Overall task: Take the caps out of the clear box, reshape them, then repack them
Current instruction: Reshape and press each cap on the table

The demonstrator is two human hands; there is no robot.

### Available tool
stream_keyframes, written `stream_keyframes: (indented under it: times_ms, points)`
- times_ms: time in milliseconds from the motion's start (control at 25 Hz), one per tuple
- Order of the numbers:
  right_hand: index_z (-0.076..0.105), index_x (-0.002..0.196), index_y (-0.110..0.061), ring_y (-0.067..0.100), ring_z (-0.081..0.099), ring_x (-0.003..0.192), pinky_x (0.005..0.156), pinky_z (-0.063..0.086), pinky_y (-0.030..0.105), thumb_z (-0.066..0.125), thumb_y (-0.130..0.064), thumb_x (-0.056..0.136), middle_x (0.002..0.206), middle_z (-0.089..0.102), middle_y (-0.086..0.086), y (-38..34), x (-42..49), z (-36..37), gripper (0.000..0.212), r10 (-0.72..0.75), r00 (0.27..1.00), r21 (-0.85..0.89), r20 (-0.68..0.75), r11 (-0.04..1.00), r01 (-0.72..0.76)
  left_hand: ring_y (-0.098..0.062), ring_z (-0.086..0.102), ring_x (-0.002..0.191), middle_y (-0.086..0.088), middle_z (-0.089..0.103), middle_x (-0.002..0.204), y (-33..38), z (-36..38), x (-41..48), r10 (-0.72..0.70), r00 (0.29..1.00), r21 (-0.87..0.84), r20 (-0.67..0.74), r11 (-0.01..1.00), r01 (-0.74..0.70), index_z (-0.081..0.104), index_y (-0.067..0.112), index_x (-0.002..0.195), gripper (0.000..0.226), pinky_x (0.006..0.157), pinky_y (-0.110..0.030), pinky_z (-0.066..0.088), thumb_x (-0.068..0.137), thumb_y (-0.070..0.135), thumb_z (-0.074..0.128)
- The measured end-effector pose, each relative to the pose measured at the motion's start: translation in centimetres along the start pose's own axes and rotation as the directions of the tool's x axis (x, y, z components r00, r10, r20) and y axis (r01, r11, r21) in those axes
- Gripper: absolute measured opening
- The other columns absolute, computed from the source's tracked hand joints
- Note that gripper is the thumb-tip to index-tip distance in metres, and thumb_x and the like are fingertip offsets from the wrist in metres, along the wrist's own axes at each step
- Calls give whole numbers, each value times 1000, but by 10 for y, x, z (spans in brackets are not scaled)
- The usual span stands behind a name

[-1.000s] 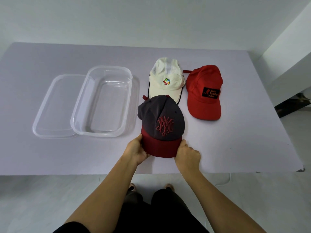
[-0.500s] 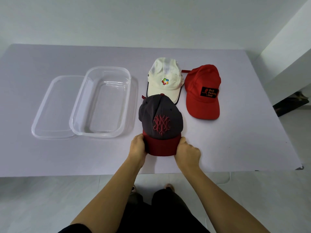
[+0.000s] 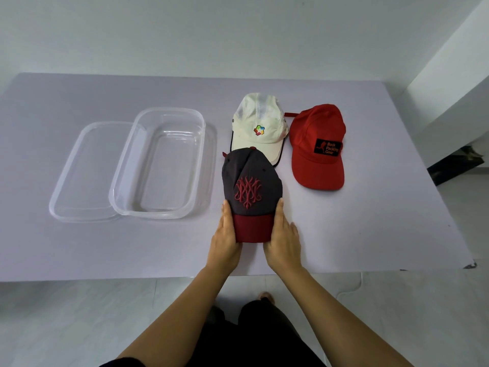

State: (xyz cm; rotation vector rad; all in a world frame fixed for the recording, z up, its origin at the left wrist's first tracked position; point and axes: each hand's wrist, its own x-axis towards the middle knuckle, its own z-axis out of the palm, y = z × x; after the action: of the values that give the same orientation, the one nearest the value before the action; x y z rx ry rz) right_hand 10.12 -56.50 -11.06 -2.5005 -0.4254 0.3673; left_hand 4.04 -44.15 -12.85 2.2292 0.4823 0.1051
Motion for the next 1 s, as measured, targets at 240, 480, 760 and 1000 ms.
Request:
stream_keyframes:
  times_ms: [240, 480, 760, 1000]
  points:
    - [-26, 140, -30, 20, 27, 140, 115, -2, 50, 39, -29, 95, 153, 29, 0, -7, -3, 13, 79, 31, 990, 140, 138, 989, -51, -32, 57, 114, -18, 50, 138, 8, -2, -1, -54, 999, -201, 4, 978, 53, -1, 21, 149, 70, 93, -28, 44, 89, 31, 34]
    - [-25, 142, -27, 18, 13, 145, 114, 2, 53, 45, -28, 92, 158, 12, 1, 14, -2, 8, 86, 16, 992, -11, 123, 1000, -15, -32, 31, 139, -16, 18, 156, -5, 4, -2, -34, 996, 21, 78, 999, 32, -3, 9, 149, 68, 111, -38, 32, 96, 10, 39]
    - [-15, 146, -20, 18, 9, 145, 114, 17, 50, 53, -13, 82, 158, 6, 2, 43, -4, 10, 94, 12, 977, -157, 214, 987, 22, -23, 3, 147, -12, -1, 159, -21, 1, -8, -37, 956, 68, 292, 998, 17, -7, 7, 148, 91, 120, -32, 11, 77, 0, 51]
    - [30, 143, -10, 22, 28, 139, 114, 26, 41, 51, 2, 79, 151, 30, 5, 53, 13, -14, 68, -15, 999, 86, -44, 996, 19, -14, 18, 144, -1, 18, 157, -9, -24, 20, 18, 998, -49, 66, 999, -15, 13, 17, 150, 73, 115, -27, 18, 88, 17, 51]
